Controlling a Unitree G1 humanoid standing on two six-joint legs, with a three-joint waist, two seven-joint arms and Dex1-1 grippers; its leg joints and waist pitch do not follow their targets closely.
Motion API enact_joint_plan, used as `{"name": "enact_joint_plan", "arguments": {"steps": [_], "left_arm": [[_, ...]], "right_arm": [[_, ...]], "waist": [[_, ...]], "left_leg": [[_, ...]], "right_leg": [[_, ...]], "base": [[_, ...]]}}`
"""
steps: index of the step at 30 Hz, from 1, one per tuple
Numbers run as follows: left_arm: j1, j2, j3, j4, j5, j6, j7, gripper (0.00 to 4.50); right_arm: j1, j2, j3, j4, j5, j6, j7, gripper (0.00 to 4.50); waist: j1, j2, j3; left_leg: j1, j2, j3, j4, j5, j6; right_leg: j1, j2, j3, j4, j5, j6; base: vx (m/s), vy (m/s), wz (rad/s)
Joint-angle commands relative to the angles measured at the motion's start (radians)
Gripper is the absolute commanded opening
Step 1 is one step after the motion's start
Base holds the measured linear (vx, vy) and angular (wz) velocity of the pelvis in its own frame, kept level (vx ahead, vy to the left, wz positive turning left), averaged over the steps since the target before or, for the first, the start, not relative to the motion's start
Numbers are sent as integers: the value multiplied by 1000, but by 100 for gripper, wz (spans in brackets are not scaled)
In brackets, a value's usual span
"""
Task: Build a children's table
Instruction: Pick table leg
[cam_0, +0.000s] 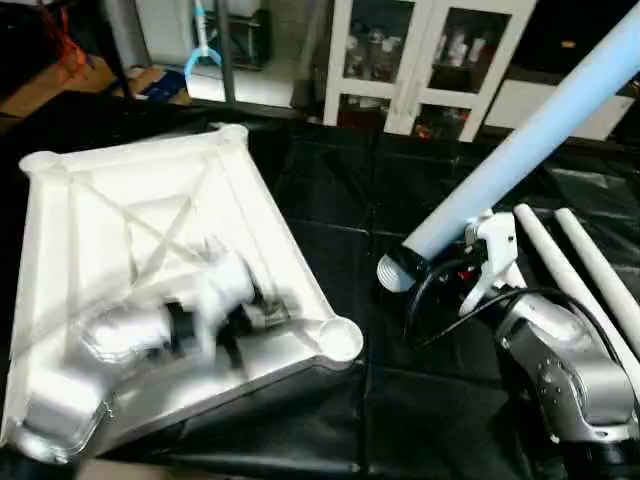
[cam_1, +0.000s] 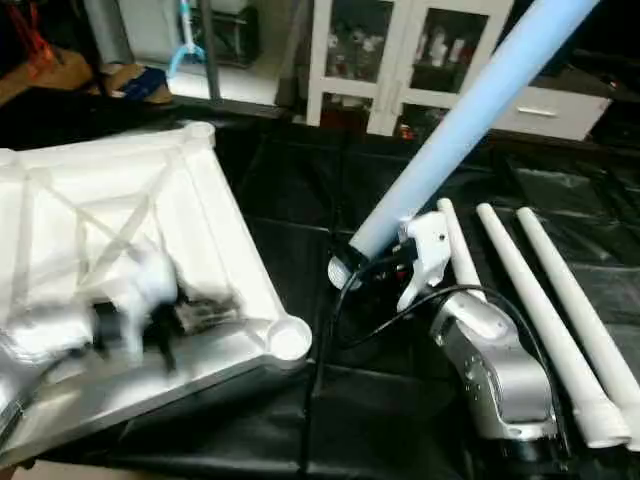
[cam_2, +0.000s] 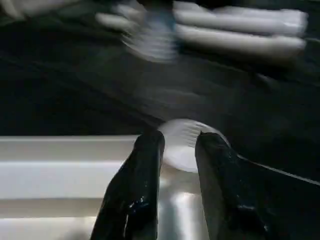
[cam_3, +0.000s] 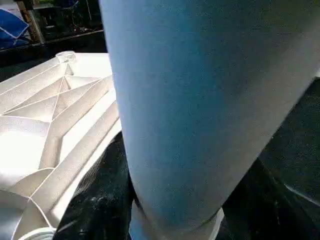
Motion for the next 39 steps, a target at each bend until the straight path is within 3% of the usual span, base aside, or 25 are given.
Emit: {"name": "enact_joint_plan", "arguments": {"steps": [1,4,5,7,14,19,24,25,27,28,30,32,34,35,37,39], "left_arm": [[4,11,-7,-28,11,11,10,146],[41,24,-21,-76,-13,62,6,156],[45,33,-30,-84,8,69,8,180],[47,43,-43,-80,61,62,20,192],[70,109,-92,-75,136,78,35,245],[72,113,-122,-66,167,79,47,245],[66,105,-146,-10,247,39,86,245],[56,96,-149,25,280,11,120,229],[52,90,-149,37,289,1,134,211],[49,88,-153,41,290,5,139,208],[53,94,-159,36,291,12,134,199],[68,105,-165,26,301,22,129,171],[79,108,-170,20,300,36,122,160],[81,109,-174,17,304,39,120,133],[85,110,-183,16,315,44,122,125],[92,106,-189,15,316,55,120,120]], "right_arm": [[-12,-9,-7,-5,18,12,3,186],[-18,-14,-8,1,20,13,9,186],[-20,-14,-8,3,19,12,11,186],[-22,-13,-5,5,19,13,15,186],[-20,-4,5,1,21,21,20,186],[-21,5,0,0,43,41,21,186],[-26,11,-9,0,115,118,43,186],[-31,14,-24,3,158,159,53,186],[-34,12,-30,6,175,174,60,186],[-38,6,-45,14,208,207,75,186],[-43,1,-60,28,234,236,86,186],[-55,-6,-89,55,283,289,106,186],[-64,-14,-91,70,284,300,117,186],[-65,-17,-90,73,283,302,119,186],[-69,-22,-84,81,274,301,121,186],[-76,-24,-82,84,277,305,114,186]], "waist": [[0,7,-51],[-1,0,-47],[0,4,-46],[-2,0,-46],[-1,2,-49],[0,0,-50],[0,1,-46],[-1,-3,-45],[1,-1,-45],[0,-6,-45],[0,-5,-44],[-2,-17,-44],[-1,-11,-44],[-2,-22,-45],[-3,-18,-47],[-4,-23,-49]], "left_leg": [[6,72,-20,-92,-107,37],[7,74,-22,-96,-156,16],[9,74,-23,-98,-163,11],[9,74,-23,-98,-167,9],[9,72,-24,-97,-130,11],[9,71,-22,-95,-117,15],[9,72,-25,-99,-159,11],[11,73,-24,-99,-181,6],[14,73,-26,-99,-208,-3],[12,73,-27,-99,-211,-8],[10,73,-29,-101,-225,-16],[9,73,-30,-100,-232,-16],[9,73,-30,-100,-226,-19],[8,73,-29,-101,-228,-21],[8,73,-31,-101,-225,-24],[7,73,-31,-101,-215,-20]], "right_leg": [[41,-59,38,-59,-137,-247],[38,-57,38,-64,-209,-231],[35,-55,38,-65,-220,-225],[33,-53,37,-66,-222,-213],[34,-53,37,-60,-177,-204],[35,-53,36,-59,-151,-219],[35,-53,37,-65,-205,-210],[33,-53,37,-68,-232,-205],[30,-55,38,-71,-270,-195],[31,-56,38,-71,-288,-189],[29,-57,38,-74,-323,-177],[27,-58,38,-76,-348,-171],[25,-57,38,-76,-341,-170],[26,-57,37,-76,-343,-166],[25,-58,37,-74,-334,-163],[26,-58,37,-73,-318,-163]], "base": [[0,0,0],[0,0,0],[0,0,0],[0,0,0],[0,0,0],[0,0,0],[0,0,0],[0,0,0],[0,0,0],[0,0,0],[0,0,0],[0,0,0],[0,0,0],[0,0,0],[0,0,0],[0,0,0]]}}
